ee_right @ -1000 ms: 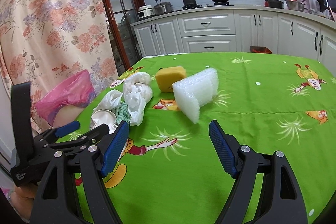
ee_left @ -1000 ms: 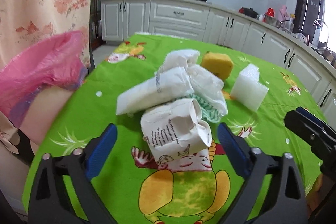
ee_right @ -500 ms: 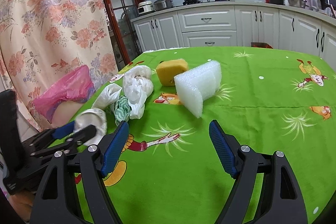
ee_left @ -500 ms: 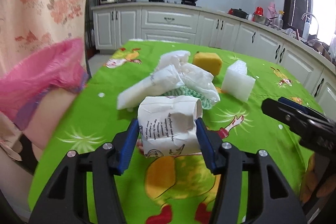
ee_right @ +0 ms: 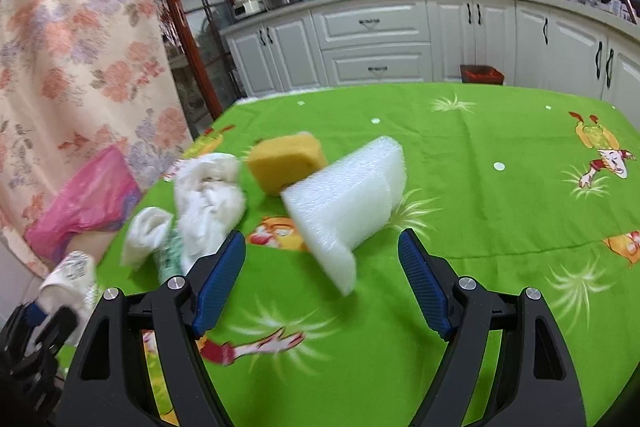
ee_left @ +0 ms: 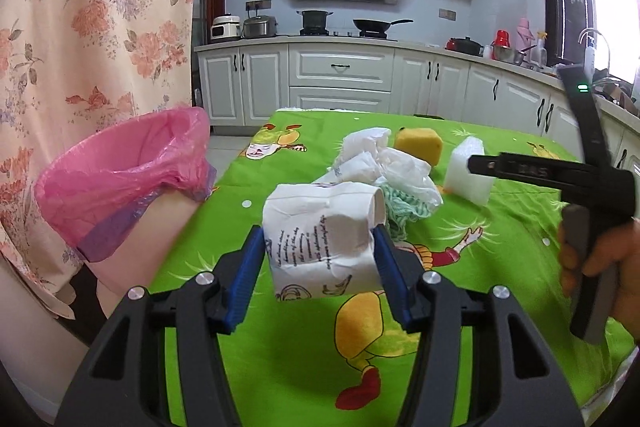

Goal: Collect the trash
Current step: 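Grasp a white foam block with the right gripper, then open both grippers over the pink bin, dropping the paper bag and foam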

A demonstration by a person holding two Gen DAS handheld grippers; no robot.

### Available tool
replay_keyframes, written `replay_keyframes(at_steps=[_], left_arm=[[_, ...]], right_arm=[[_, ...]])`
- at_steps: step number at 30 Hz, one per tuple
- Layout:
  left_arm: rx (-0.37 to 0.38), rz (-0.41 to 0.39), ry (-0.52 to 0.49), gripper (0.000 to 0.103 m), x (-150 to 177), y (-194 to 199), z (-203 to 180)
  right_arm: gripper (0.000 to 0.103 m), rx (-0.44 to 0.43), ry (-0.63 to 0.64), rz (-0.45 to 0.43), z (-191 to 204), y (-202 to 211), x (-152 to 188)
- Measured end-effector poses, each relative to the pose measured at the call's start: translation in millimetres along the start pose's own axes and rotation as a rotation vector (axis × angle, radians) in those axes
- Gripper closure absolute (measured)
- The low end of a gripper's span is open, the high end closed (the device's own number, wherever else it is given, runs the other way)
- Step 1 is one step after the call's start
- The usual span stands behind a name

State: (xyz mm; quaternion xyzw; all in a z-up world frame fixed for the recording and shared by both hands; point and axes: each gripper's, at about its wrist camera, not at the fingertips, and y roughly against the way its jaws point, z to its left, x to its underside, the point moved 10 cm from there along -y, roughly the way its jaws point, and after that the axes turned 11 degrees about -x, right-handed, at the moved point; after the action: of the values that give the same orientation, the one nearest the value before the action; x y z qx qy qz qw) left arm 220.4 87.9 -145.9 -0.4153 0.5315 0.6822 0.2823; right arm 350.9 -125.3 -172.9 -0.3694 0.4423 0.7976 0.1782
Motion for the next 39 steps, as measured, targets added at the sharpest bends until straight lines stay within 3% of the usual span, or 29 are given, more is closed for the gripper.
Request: replay_keyframes(at_steps=[3, 5, 8, 28, 39], left_arm=[[-0.004, -0.005, -0.012, 0.050, 0.1, 0.9, -0.3], [-0.005, -0.003, -0.013, 0.050, 1.4, 0.8, -0.7], [-0.007, -0.001, -0.012, 0.050, 2.2, 1.4, -1.2], [-0.009, -0.020, -0.011, 0.050, 1.6, 15.4, 1.8], [0.002, -0.093, 0.008, 0.049, -16.2, 52.7, 15.9]], right_arm=[[0.044, -0.005, -0.018, 0.048, -7.1, -12.9, 4.9], [0.072, -0.028, -0.022, 0.067, -6.6, -15.7, 9.7], [0.085, -0.054, -0.001, 0.054, -0.8, -10.2, 11.2], [0.088, -0.113, 0.171, -0.003, 53.8, 62.6, 52.5], [0.088, -0.221, 0.303, -0.050, 128.5, 84.6, 48.1]])
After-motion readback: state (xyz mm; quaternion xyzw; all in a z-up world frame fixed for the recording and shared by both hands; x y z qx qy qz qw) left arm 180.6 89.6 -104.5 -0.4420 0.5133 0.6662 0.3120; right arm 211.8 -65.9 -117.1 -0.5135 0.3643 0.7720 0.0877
